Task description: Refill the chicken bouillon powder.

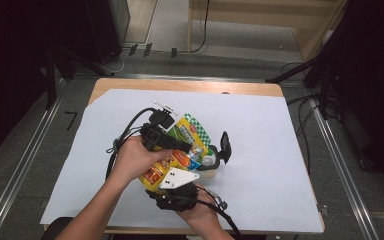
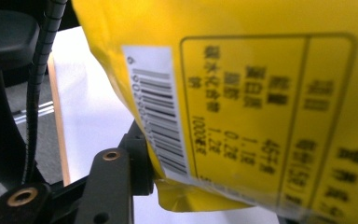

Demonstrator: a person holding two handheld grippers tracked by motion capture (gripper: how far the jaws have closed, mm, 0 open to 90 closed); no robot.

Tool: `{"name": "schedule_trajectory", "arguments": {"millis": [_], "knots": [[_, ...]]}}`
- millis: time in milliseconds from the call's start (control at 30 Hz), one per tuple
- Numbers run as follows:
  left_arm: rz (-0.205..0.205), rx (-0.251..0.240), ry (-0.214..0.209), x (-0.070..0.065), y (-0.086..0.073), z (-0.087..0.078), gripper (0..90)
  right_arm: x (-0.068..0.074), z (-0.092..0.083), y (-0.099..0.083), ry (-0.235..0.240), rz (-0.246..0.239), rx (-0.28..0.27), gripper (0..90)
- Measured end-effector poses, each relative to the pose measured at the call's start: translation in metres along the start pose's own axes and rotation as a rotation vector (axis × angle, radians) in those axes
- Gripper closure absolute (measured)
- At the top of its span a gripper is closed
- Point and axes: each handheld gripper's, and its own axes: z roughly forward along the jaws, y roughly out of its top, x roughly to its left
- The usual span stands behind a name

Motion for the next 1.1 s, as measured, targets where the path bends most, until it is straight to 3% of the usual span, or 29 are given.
{"name": "schedule_trajectory", "arguments": {"millis": [233, 333, 433, 533, 567, 667, 833, 867, 1100], "knots": [[0.005, -0.016, -0.011, 0.002, -0.006, -0.004, 78.9, -0.002, -0.002, 0.0, 0.038, 0.044, -0.031, 57.5], [0.007, -0.023, -0.024, 0.005, -0.009, -0.008, 75.0, -0.006, -0.006, 0.0, 0.07, 0.105, -0.067, 58.0], [0.005, -0.023, -0.024, 0.004, -0.01, -0.009, 74.6, -0.006, -0.007, 0.0, 0.071, 0.105, -0.068, 58.2], [0.013, -0.009, 0.006, 0.002, -0.011, -0.008, 76.5, -0.006, -0.007, -0.002, 0.084, 0.119, -0.072, 58.4], [0.029, -0.005, 0.029, 0.001, -0.011, -0.007, 81.3, -0.006, -0.006, -0.002, 0.089, 0.123, -0.068, 58.3], [0.052, 0.013, 0.053, -0.002, -0.011, -0.003, 87.2, -0.004, -0.004, -0.003, 0.092, 0.118, -0.059, 57.7], [0.038, 0.025, 0.056, -0.002, -0.011, -0.002, 89.0, -0.003, -0.002, -0.003, 0.128, 0.114, -0.053, 55.4], [0.036, 0.025, 0.057, -0.001, -0.011, -0.003, 89.1, -0.003, -0.002, -0.002, 0.132, 0.091, -0.054, 53.4], [0.024, 0.023, 0.065, 0.0, -0.01, -0.005, 89.1, -0.003, -0.001, 0.0, 0.142, 0.05, -0.026, 54.1]]}}
